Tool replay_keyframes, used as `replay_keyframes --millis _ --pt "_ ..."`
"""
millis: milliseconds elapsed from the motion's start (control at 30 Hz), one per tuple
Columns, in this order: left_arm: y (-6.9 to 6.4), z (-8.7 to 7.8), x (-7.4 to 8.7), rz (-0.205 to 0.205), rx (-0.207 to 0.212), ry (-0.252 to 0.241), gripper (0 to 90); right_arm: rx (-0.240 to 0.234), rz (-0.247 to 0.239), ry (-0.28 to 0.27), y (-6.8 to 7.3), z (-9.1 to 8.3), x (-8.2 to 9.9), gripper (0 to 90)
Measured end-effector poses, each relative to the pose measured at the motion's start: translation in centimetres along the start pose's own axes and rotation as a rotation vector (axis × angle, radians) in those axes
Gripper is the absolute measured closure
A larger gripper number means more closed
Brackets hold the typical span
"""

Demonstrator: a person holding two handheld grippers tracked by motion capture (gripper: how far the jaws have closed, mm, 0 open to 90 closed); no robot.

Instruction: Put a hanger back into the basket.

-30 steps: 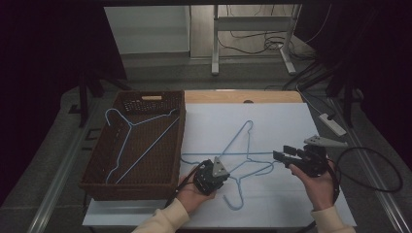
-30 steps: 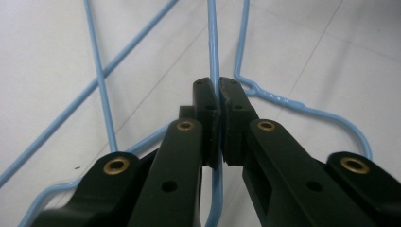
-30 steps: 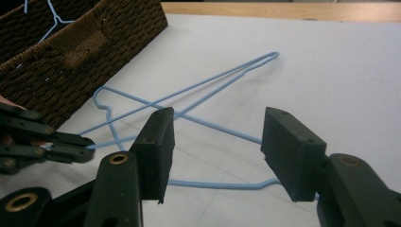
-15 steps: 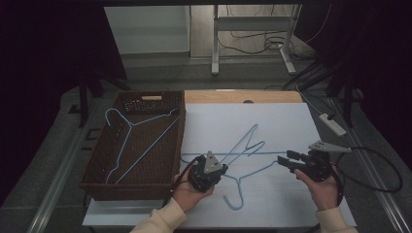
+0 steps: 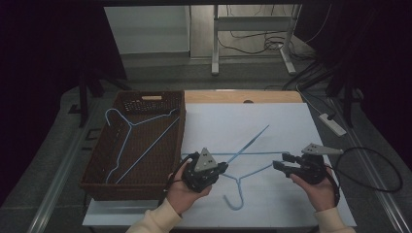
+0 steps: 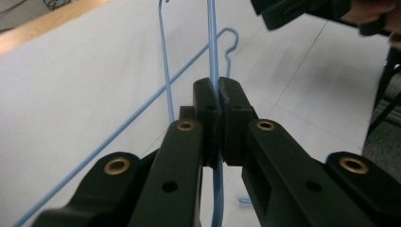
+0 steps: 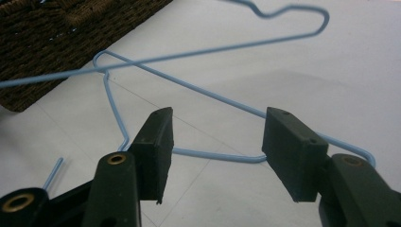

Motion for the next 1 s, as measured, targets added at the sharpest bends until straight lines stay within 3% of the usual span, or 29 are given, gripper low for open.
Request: replay_keyframes --millis 267,567,1000 --pt "1.2 -3.0 -2.1 -0.016 0.002 -0.066 87.1 0.014 -0.01 0.002 -0.2 0.1 0.2 42.0" --pt "4.2 -7.5 -3.6 -0.031 -0.051 -0.134 87.1 0.024 -0.016 0.009 -0.2 0.2 0.3 41.2" --pt "9.9 -13.3 -2.3 -0.101 -0.14 -0.181 87.1 0.029 -0.02 0.021 -0.2 0.4 0.5 41.0"
Point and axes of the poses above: each handheld gripper's, and its own axes: z roughly forward along the jaws, x roughly out of its underside, y roughly to its left, the point moved 6 cm from there along z, roughly forward along the jaws, and after that the axes turned 10 degrees about -y, right-handed, at the moved point
